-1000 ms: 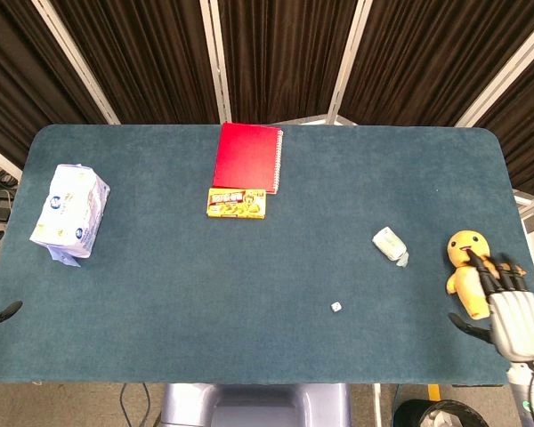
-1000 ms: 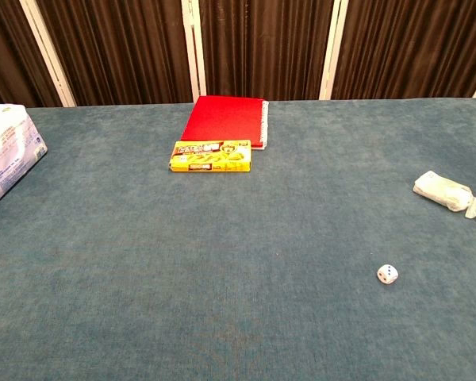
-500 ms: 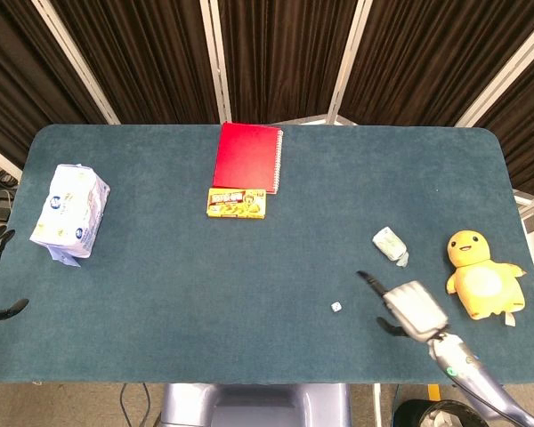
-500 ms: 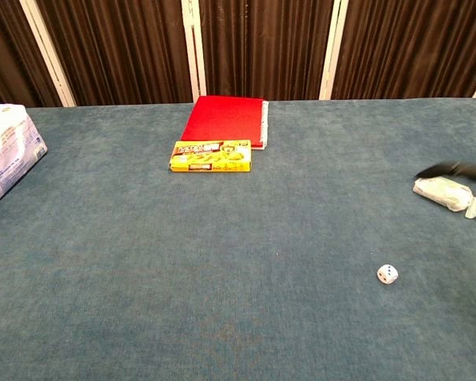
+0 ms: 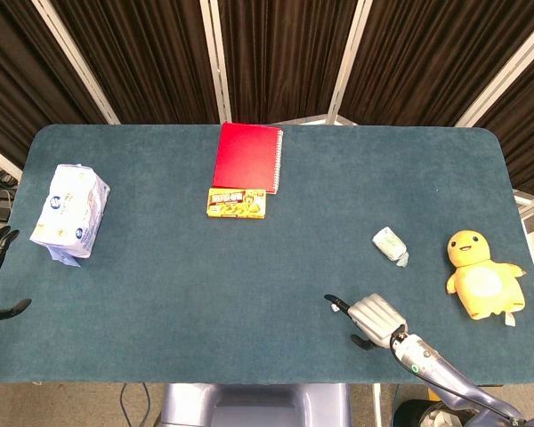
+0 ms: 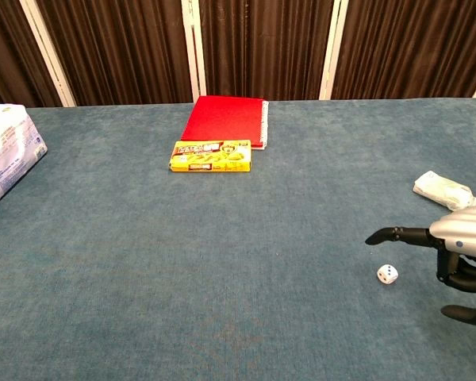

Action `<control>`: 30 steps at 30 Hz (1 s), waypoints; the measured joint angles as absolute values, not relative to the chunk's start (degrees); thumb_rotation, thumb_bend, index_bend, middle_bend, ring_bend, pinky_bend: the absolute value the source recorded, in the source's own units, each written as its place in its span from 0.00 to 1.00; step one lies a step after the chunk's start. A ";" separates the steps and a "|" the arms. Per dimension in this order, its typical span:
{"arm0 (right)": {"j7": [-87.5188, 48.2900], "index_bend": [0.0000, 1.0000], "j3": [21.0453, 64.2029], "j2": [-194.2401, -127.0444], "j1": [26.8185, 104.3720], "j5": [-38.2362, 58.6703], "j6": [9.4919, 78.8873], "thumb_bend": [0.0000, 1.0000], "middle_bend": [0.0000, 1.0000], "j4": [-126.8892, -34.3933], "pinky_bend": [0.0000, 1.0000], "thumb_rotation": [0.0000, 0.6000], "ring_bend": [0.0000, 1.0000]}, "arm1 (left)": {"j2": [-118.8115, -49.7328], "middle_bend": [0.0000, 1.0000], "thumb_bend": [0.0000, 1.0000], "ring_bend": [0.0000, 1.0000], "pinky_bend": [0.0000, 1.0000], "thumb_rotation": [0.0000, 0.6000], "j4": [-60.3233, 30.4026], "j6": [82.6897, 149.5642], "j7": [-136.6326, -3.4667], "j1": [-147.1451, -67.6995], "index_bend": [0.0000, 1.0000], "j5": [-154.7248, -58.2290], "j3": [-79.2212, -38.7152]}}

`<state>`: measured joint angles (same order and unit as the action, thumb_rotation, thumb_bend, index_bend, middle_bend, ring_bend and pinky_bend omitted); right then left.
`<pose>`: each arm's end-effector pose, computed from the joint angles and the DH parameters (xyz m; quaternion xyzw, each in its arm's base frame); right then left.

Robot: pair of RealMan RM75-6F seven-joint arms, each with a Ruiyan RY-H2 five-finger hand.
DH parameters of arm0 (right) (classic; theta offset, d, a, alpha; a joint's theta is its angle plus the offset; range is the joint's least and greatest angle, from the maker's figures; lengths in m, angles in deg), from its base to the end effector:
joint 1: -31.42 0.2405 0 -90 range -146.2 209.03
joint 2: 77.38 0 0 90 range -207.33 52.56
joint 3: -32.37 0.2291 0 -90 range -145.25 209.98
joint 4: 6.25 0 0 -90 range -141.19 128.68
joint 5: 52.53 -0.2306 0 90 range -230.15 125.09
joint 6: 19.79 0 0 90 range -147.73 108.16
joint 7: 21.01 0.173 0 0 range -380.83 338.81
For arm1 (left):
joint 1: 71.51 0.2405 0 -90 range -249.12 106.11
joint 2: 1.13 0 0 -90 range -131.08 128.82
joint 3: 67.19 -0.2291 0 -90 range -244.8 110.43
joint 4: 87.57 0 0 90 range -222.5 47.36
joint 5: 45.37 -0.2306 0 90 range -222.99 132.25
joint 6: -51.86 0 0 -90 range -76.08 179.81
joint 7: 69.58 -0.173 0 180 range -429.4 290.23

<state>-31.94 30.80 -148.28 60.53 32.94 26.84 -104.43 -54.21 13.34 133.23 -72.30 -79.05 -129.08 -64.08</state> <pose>-0.2001 -0.2440 -0.0288 0.8307 -0.3884 0.2503 0.3105 -0.2800 0.2223 0.1634 -0.6205 -0.3705 -0.3545 0.5934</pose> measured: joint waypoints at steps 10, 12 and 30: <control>-32.69 0.08 29.42 -148.91 60.38 29.96 25.57 0.40 0.89 -103.28 1.00 1.00 0.79 | -54.38 0.00 0.00 0.00 0.00 1.00 13.37 132.90 -72.75 -79.28 0.00 -128.96 -64.09; -32.85 0.09 29.14 -149.22 60.41 29.57 25.43 0.40 0.89 -103.16 1.00 1.00 0.79 | -54.41 0.00 0.00 0.00 0.00 1.00 13.37 132.85 -72.77 -79.33 0.00 -128.91 -64.07; -31.61 0.09 28.12 -149.12 60.35 28.78 25.91 0.40 0.89 -101.69 1.00 1.00 0.79 | -54.58 0.00 0.00 0.00 0.00 1.00 13.64 132.44 -73.41 -79.57 0.00 -128.89 -64.25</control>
<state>-31.61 28.12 -149.12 60.35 28.78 25.91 -101.69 -54.58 13.64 132.44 -73.41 -79.57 -128.89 -64.25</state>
